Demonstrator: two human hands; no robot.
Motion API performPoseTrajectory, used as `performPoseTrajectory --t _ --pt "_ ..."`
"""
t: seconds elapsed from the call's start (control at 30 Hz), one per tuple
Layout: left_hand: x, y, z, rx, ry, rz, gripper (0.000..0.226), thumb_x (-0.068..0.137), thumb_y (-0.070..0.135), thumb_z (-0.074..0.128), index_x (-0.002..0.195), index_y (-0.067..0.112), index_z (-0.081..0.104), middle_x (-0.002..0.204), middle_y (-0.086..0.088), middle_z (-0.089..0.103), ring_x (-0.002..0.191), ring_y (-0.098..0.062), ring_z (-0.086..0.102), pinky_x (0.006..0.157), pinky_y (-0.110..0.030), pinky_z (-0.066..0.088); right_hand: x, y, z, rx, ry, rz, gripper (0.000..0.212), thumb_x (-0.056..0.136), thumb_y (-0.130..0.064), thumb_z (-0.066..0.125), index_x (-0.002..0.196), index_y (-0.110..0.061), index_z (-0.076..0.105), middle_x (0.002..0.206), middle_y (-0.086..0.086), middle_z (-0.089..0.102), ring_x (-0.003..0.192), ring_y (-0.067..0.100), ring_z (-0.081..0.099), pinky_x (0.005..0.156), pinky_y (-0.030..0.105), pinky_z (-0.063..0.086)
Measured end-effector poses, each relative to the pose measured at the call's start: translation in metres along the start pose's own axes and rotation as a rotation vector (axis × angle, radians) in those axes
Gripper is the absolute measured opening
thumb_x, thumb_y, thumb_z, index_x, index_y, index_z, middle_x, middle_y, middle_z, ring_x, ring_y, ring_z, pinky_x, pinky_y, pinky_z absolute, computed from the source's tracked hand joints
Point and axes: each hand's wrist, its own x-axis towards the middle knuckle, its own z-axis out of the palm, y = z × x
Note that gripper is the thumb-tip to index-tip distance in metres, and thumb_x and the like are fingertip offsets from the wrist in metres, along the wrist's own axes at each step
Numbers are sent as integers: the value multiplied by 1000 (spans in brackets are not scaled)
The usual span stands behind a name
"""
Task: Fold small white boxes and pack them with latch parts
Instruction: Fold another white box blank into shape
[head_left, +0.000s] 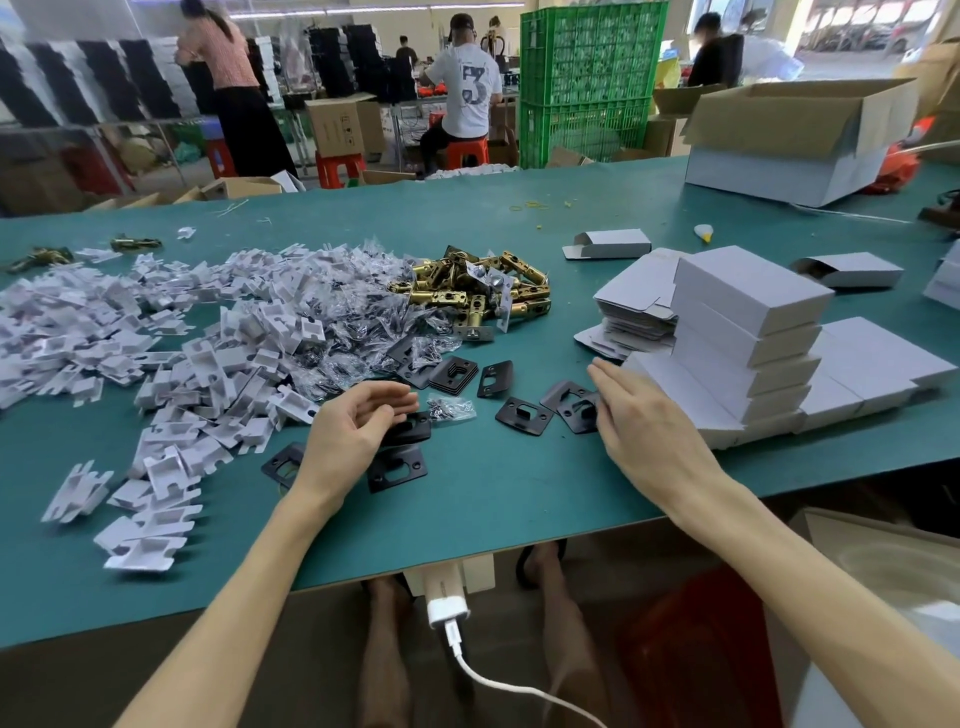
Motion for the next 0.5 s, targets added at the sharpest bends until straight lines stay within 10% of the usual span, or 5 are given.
performPoseTrajectory --t 0.5 --pt "0 -2 1 -24 -6 -2 30 102 -9 52 111 12 72 108 -4 80 106 -21 76 94 -27 59 -7 28 6 158 14 165 47 107 -27 48 150 -7 48 154 8 49 147 22 40 120 27 24"
